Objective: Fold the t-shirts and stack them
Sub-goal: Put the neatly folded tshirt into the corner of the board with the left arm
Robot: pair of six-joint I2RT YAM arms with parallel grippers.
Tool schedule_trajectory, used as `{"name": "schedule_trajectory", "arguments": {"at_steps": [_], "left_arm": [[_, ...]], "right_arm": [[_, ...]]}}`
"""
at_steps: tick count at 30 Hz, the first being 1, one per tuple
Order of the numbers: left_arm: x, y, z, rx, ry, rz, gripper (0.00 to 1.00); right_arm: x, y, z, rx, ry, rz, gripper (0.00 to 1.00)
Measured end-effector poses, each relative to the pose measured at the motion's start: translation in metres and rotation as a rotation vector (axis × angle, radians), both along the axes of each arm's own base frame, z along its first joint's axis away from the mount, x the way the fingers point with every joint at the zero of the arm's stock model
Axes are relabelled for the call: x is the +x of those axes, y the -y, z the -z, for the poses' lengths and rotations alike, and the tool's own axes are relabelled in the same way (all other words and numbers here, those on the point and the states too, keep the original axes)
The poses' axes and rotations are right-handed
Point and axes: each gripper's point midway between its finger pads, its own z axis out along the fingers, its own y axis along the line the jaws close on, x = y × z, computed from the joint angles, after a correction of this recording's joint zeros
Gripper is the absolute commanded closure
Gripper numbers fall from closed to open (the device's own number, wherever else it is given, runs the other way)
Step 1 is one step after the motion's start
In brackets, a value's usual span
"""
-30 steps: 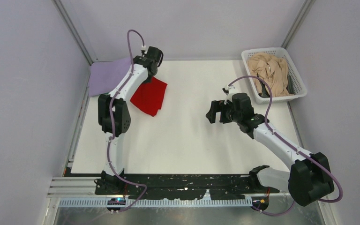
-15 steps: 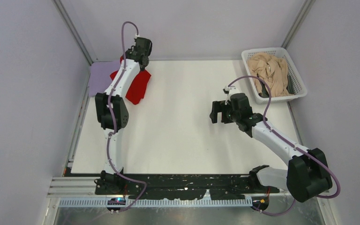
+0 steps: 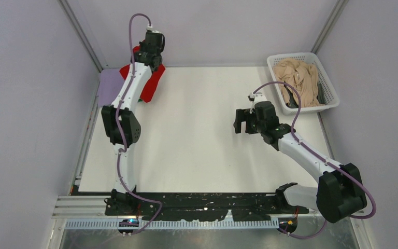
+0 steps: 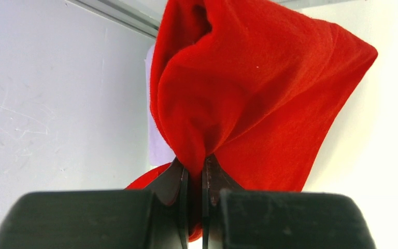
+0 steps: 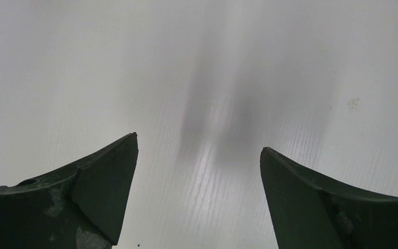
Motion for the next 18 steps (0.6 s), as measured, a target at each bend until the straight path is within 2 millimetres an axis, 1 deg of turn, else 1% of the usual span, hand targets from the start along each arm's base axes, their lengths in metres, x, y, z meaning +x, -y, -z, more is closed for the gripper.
{"name": "schedule_trajectory", "arguments": {"at_steps": [6, 10, 14, 18], "left_arm": [[0.007, -0.011, -0.01, -0.005, 0.044, -0.012, 1.0], [0.011, -0.031, -0.01, -0.022, 0.057, -0.038, 1.0], [0.016, -0.055, -0.006, -0.048, 0.07, -0.073, 1.0], [0.027, -0.08, 0.01, -0.079, 0.072, -0.1, 1.0]], "right_arm": [[0.0, 0.0, 0.005, -0.006, -0.016, 0.001, 0.05], [0.002, 0.0, 0.01, -0.015, -0.036, 0.003, 0.05], [0.006, -0.001, 0.011, -0.021, -0.046, 0.007, 0.05], [0.011, -0.002, 0.011, -0.03, -0.057, 0.014, 0.05]]}}
